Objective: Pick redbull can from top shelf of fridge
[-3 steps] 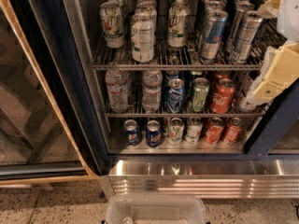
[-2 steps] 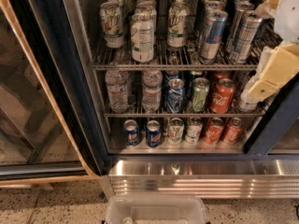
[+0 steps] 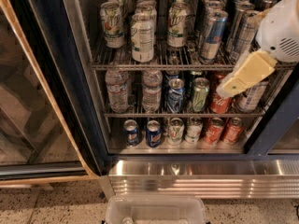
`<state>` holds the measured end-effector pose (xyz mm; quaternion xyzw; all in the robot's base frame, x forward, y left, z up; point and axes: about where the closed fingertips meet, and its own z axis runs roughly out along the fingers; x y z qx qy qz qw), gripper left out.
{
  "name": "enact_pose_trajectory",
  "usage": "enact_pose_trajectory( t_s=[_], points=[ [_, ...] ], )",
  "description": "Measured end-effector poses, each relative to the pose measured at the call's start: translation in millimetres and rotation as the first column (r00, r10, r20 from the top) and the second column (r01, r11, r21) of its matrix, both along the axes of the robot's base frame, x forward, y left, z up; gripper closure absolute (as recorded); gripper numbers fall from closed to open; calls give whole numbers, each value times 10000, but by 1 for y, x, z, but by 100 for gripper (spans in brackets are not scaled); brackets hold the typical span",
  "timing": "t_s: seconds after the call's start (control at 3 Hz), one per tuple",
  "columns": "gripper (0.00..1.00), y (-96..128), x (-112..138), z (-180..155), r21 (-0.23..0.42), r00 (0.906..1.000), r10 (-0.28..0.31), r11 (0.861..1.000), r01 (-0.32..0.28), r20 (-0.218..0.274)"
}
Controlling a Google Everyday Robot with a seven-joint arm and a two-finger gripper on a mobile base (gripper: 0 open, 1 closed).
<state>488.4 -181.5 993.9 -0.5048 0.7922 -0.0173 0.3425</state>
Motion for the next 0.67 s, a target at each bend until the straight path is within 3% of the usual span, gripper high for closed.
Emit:
enact_pose_trajectory(
  t_s=[0.33,0.67],
  points=[
    [0,7,22,5,688,9945,-715,9954,663,763],
    [0,7,22,5,688,9945,-715,9954,663,763]
  ],
)
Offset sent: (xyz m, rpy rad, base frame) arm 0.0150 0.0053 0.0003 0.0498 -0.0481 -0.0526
